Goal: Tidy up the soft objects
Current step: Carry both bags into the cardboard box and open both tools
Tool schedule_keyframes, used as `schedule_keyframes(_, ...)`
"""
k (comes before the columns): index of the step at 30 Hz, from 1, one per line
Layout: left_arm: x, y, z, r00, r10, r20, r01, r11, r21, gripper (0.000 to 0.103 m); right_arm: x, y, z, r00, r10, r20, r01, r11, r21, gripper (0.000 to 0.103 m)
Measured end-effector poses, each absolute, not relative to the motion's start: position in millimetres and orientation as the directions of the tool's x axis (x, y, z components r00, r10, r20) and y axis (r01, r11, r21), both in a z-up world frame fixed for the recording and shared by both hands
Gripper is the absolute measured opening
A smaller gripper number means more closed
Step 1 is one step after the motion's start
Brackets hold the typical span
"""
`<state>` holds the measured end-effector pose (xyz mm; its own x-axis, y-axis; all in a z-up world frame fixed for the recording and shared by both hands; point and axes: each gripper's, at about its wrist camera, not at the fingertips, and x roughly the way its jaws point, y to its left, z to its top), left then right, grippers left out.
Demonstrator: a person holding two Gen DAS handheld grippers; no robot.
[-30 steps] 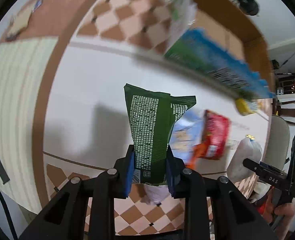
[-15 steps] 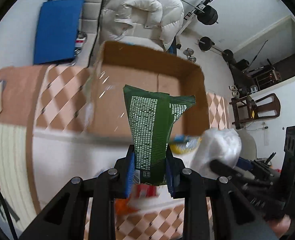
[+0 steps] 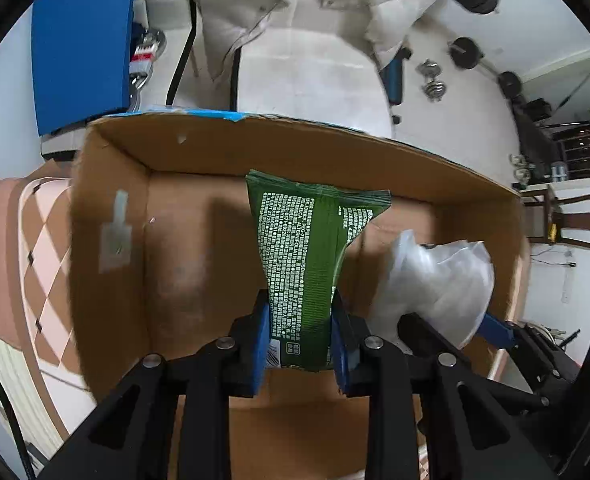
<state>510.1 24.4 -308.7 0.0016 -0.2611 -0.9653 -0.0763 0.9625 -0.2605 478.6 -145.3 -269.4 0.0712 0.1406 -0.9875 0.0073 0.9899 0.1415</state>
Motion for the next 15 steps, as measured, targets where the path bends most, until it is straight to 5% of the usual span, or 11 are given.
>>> schedule_keyframes(11,533,22,-342,-0.123,-0.282,-0.951,-0.148,0.953,-0.264,0.028,520,-147,-337,-0.025,0.125,-0.992,0.013,0.992,0.125,0.076)
schedule_keyframes(14,531,15,-331,-0.116,-0.239,-0.964,-0.096,0.969,-0.228,0.044,523,-148,-340,-0.051,0.13,-0.99,0.007,0.992,0.129,0.089)
schedule_keyframes(15,530,14,-323,-0.093,-0.207,-0.974,-0.075,0.977,-0.201,0.06,523,-148,-338,-0.059,0.134,-0.989,0.003,0.991,0.134,0.092)
